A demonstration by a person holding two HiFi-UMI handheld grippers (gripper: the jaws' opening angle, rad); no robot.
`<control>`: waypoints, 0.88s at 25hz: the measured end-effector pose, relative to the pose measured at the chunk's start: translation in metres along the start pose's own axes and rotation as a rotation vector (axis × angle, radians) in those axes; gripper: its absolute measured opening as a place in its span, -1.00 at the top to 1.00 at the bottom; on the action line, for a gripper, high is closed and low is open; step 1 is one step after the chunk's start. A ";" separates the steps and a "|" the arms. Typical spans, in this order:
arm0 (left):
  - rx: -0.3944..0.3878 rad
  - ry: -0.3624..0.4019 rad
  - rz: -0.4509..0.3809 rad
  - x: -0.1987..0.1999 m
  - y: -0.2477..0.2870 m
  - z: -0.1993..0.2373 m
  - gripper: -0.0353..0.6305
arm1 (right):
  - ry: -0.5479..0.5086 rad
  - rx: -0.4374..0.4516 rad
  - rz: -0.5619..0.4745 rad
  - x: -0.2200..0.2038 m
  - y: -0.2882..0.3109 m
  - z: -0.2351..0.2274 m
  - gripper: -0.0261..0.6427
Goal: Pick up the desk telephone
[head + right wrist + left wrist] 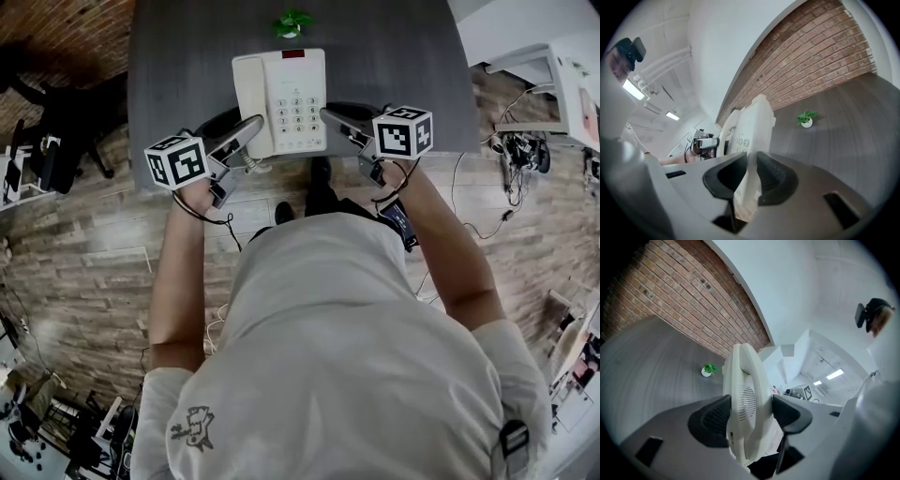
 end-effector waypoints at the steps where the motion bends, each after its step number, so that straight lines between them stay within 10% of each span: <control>1: -0.003 0.006 -0.001 0.000 -0.004 -0.002 -0.01 | -0.001 -0.001 -0.007 -0.002 0.000 0.005 0.70; 22: -0.034 0.082 0.017 -0.064 -0.043 -0.101 0.00 | 0.000 -0.019 -0.118 -0.086 -0.085 0.073 0.70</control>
Point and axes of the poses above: the fingertips, and each gripper's own axes: y forward along the fingers, z to its left, x out of its top, the point moved 9 cm from there along -y, backward along the fingers, and after that the axes turned 4 degrees about y, right-handed, at the moved point
